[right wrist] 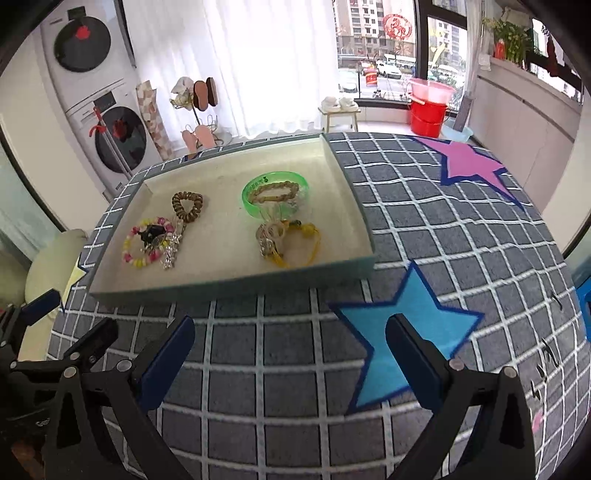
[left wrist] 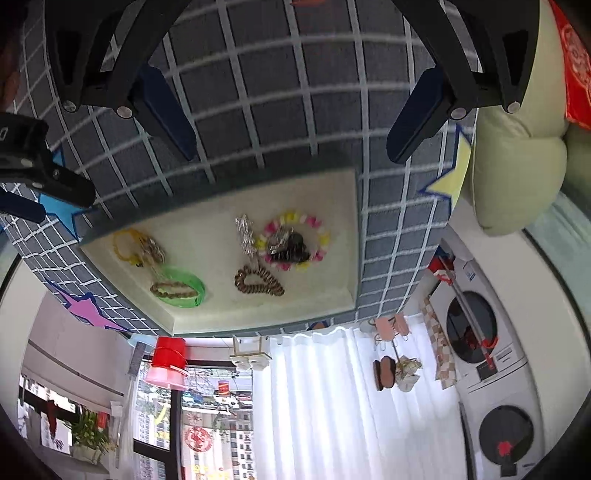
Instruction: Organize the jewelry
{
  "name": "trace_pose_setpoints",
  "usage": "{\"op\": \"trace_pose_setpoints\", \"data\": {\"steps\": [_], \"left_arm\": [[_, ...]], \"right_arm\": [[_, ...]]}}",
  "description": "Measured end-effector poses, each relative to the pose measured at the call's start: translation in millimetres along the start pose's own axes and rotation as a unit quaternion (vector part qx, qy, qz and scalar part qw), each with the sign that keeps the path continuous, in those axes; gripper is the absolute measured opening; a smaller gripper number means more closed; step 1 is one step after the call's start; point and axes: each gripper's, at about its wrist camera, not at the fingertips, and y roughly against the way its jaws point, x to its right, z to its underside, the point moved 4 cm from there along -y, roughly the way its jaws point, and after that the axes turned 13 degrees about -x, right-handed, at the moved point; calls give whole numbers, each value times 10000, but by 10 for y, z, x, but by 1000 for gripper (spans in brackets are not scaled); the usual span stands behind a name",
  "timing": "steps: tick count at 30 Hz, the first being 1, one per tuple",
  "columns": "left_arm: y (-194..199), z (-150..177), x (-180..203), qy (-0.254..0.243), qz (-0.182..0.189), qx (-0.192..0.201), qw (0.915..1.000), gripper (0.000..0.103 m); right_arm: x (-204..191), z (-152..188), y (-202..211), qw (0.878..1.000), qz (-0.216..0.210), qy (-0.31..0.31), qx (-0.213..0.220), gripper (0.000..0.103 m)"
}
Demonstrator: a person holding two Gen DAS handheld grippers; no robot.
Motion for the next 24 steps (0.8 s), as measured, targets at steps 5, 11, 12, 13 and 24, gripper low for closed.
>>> {"op": "trace_pose_setpoints", "data": {"steps": [5, 11, 12, 13, 24], "left_arm": [[126, 257, -68, 273, 61, 70, 9996, 103], [301, 531, -44, 357, -71, 241, 9990, 103], [319, 557, -40, 369, -84, 255, 9990, 103], [346, 600, -40, 394, -96, 279, 9988, 103], [529, 853, -137, 758, -206, 536, 9955, 103]], "right_arm": [[0, 166, 138, 9998, 14, -5, 185, 103], [-45, 408, 293, 9994, 13, 32, 357, 103], [-57, 435, 308, 9992, 16, 42, 385, 103], [-70, 478, 333, 9991, 27, 53, 428, 103], [-147, 676, 561, 9964, 176, 200, 800, 103]]}}
